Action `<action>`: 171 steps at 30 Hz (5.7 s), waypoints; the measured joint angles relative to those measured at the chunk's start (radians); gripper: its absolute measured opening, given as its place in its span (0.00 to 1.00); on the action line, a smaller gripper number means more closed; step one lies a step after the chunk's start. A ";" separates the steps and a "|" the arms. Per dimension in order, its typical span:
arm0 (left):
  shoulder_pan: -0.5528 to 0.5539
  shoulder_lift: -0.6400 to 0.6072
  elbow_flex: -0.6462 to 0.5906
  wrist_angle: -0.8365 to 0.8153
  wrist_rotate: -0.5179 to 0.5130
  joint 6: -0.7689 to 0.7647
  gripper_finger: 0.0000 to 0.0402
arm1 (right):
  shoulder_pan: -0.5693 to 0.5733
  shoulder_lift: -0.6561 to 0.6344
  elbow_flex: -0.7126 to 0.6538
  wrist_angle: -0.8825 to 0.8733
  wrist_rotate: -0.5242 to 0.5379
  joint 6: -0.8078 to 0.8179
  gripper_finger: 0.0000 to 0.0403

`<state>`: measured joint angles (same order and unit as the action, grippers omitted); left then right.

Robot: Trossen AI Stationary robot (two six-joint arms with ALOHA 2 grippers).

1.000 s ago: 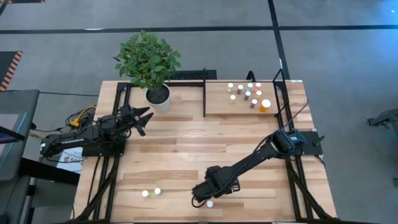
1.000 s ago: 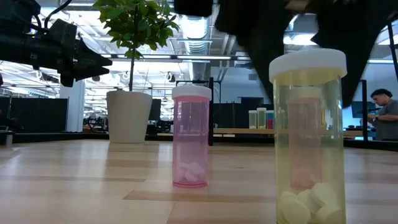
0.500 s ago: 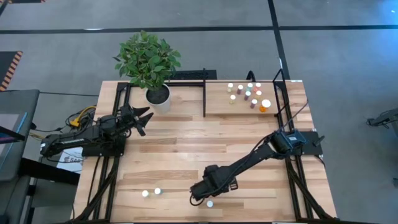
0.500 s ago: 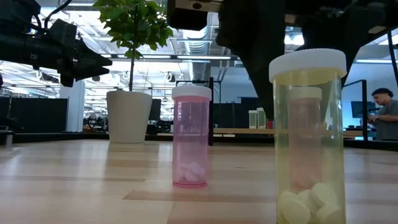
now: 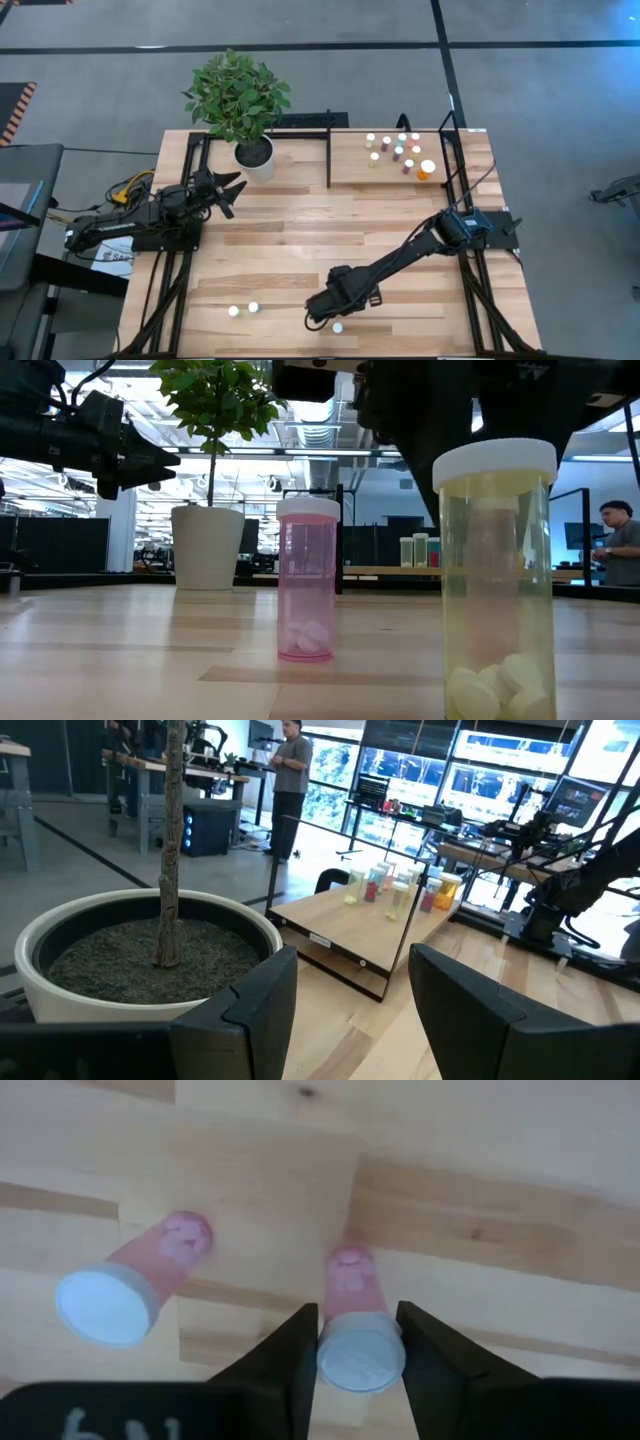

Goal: Pick and place medicine bottles onto shelf by color
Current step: Put the right pink pill bottle on the shelf, then put the right yellow pill bottle on the shelf

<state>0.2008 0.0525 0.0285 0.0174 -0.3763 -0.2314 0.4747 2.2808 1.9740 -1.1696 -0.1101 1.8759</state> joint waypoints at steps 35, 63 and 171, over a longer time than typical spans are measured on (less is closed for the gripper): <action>0.000 0.000 0.000 0.000 0.000 0.000 0.45 | -0.444 -0.567 -0.511 -0.138 0.156 -0.447 0.33; 0.000 0.000 0.000 0.000 0.000 0.000 0.45 | -1.081 -0.696 -0.720 0.080 0.164 -0.196 0.35; 0.000 0.000 0.000 0.000 0.000 0.000 0.45 | -0.193 -0.601 -0.427 -0.118 0.177 0.110 0.71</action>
<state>0.2007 0.0522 0.0288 0.0174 -0.3766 -0.2314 0.2813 1.6802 1.5469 -1.2872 0.0671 1.9855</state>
